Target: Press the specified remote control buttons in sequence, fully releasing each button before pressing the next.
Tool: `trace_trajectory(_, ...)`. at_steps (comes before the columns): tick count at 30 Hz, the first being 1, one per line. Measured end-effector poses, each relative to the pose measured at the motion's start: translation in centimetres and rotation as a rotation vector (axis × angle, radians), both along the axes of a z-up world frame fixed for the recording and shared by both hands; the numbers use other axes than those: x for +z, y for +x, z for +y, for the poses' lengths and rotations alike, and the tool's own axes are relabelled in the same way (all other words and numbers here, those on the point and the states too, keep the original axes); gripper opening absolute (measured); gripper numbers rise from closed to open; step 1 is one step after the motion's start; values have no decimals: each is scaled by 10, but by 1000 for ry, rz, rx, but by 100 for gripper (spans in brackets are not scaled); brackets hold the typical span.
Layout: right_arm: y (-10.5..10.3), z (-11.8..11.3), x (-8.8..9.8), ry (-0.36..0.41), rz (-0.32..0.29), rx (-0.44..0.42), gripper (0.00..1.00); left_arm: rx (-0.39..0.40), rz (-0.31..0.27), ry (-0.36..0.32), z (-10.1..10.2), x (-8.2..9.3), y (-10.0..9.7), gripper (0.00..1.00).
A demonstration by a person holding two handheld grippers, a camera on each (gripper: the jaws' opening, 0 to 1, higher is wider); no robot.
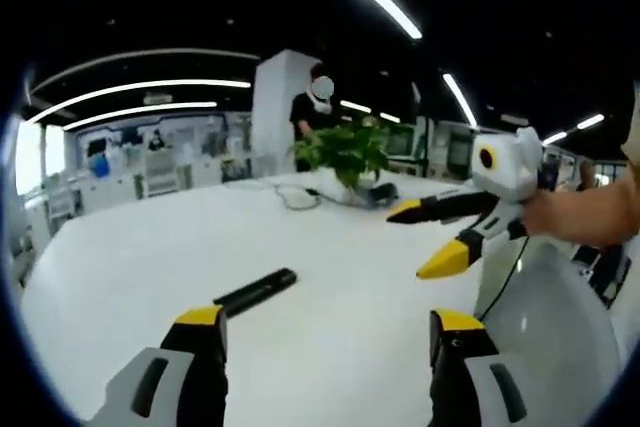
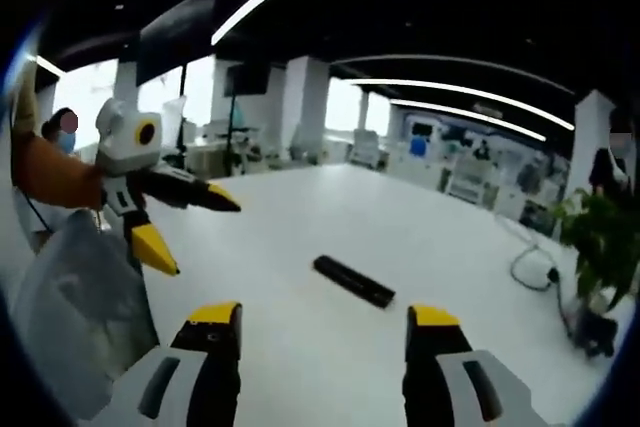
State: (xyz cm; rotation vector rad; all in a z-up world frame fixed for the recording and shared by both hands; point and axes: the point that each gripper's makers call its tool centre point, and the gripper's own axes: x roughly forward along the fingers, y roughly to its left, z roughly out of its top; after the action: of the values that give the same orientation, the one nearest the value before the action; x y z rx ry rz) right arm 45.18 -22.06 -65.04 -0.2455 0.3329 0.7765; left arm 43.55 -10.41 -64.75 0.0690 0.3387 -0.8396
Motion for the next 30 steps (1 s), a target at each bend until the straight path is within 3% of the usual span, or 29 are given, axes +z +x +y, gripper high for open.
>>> trace_trajectory(15, -36, 4, 5, 125, 27, -14, 77, 48, 32, -82, 7, 3, -40, 94)
trace_trajectory(22, -44, 6, 6, 122, 34, -13, 82, 56, 12, -125, 5, 20, -44, 97)
trace_trajectory(25, -45, 9, 12, 160, 40, -19, 85, 67, 8, -140, 7, 25, -46, 98)
trace_trajectory(30, -48, 11, 10, 151, 32, -8, 83, 80, -2, -111, 10, 20, -50, 97)
